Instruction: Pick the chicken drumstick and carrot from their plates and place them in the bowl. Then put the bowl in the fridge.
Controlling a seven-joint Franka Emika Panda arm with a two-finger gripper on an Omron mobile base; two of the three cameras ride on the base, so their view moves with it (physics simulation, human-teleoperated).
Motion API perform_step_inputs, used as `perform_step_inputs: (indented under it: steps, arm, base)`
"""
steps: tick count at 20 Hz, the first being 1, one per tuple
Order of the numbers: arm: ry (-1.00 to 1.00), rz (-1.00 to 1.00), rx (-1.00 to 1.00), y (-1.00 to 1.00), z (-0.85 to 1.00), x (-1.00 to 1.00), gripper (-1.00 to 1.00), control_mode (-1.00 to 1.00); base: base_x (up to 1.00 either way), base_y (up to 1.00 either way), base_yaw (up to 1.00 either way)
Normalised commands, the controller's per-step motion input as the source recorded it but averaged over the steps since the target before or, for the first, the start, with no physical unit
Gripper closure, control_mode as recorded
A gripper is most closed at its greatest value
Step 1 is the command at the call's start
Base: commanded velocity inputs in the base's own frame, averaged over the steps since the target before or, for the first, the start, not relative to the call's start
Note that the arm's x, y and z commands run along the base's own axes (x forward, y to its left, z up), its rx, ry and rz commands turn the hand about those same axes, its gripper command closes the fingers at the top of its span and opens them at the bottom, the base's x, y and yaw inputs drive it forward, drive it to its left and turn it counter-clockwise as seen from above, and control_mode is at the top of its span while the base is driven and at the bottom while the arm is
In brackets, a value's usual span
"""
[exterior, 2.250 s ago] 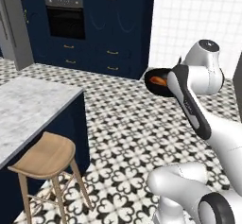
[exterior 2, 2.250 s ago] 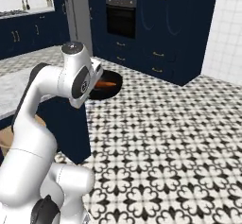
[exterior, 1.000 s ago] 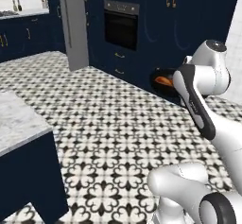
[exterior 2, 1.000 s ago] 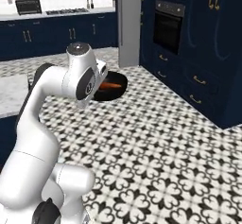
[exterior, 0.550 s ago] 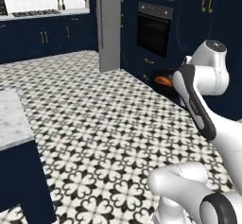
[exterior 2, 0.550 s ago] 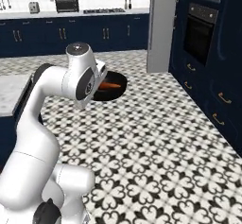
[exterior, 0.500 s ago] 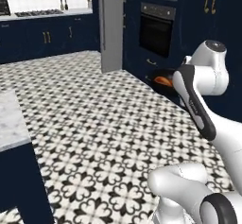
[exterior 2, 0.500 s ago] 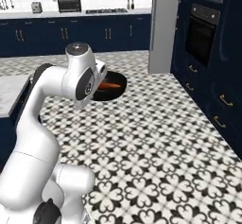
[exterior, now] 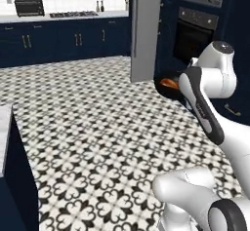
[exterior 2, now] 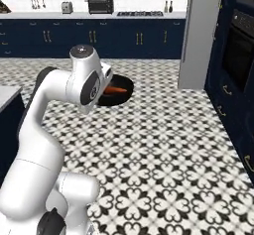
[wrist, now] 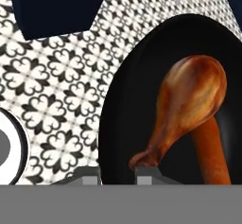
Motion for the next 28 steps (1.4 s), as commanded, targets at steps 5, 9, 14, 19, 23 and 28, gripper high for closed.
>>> perform_step_inputs:
  steps: [5, 9, 14, 19, 23, 28]
  arm:
    - [0.0, 0.0, 0.0, 0.0, 0.0, 0.0, 1.0, 1.0]
    - [0.0, 0.0, 0.0, 0.0, 0.0, 0.0, 1.0, 1.0]
    - [0.0, 0.0, 0.0, 0.0, 0.0, 0.0, 1.0, 1.0]
    - [0.0, 0.0, 0.0, 0.0, 0.0, 0.0, 1.0, 1.0]
    - [0.0, 0.0, 0.0, 0.0, 0.0, 0.0, 1.0, 1.0]
    - [0.0, 0.0, 0.0, 0.0, 0.0, 0.0, 1.0, 1.0]
  base:
    - [1.0, -0.13, 0.45]
    - [1.0, -0.19, 0.3]
    - [0.98, -0.38, 0.02]
    - [0.97, -0.35, -0.1]
    - [0.92, -0.28, -0.07]
    - [1.0, 0.0, -0.17]
